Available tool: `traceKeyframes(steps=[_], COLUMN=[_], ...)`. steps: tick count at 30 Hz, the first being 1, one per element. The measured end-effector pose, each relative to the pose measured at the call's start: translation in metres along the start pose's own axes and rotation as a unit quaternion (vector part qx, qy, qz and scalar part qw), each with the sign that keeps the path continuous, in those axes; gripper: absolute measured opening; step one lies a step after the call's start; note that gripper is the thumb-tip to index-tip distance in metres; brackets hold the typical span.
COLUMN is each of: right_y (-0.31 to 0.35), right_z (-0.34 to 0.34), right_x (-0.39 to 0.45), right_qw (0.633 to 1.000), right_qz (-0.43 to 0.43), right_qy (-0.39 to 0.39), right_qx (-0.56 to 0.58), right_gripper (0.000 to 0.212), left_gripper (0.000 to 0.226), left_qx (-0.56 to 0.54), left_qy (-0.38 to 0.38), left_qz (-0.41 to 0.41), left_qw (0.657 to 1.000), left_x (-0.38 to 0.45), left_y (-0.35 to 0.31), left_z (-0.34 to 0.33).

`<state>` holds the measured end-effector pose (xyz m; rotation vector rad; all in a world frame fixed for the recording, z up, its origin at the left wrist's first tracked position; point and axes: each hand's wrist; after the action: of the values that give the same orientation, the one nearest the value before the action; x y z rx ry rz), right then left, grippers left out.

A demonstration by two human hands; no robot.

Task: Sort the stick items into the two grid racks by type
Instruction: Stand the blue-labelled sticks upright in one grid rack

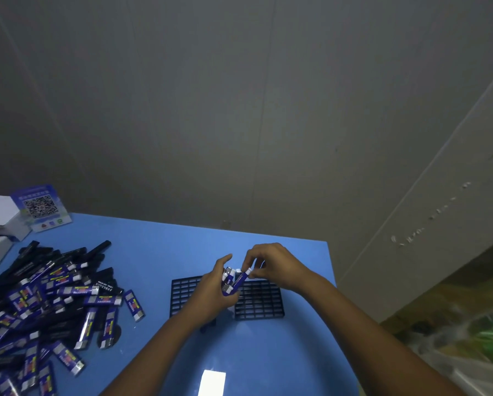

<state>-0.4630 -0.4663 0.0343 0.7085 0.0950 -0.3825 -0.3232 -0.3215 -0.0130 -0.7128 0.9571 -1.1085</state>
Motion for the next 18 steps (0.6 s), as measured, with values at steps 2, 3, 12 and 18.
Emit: traceKeyframes(steps=[2, 3, 12, 18], right_y=[-0.004, -0.005, -0.022, -0.029], right_z=[0.004, 0.006, 0.025, 0.003], right_x=[-0.002, -0.003, -0.005, 0.003], right_qw=[1.000, 1.000, 0.997, 0.993], right_qz=[-0.005, -0.007, -0.070, -0.102], right_qy=[0.011, 0.014, -0.007, -0.014], right_qx=[-0.006, -0.005, -0.008, -0.060], right_gripper=[0.015, 0.015, 0.007, 0.005], left_gripper=[0.089, 0.088, 0.076, 0.075], left_qx=[0.002, 0.004, 0.024, 0.012], left_qy=[0.000, -0.001, -0.035, -0.049], left_qz=[0.001, 0.002, 0.018, 0.023], left_qw=[1.000, 1.000, 0.999, 0.998], left_x=[0.001, 0.001, -0.004, -0.003], left_y=[-0.001, -0.002, 0.006, 0.013], left_z=[0.000, 0.000, 0.006, 0.004])
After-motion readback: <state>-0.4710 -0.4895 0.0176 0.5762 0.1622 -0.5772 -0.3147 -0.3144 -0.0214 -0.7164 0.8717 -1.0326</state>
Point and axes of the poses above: each hand's wrist, its own x-axis towards the middle knuckle, its own z-axis out of the back of the hand, y = z × x, and after that the axes turned 12 degrees about y, right-handed
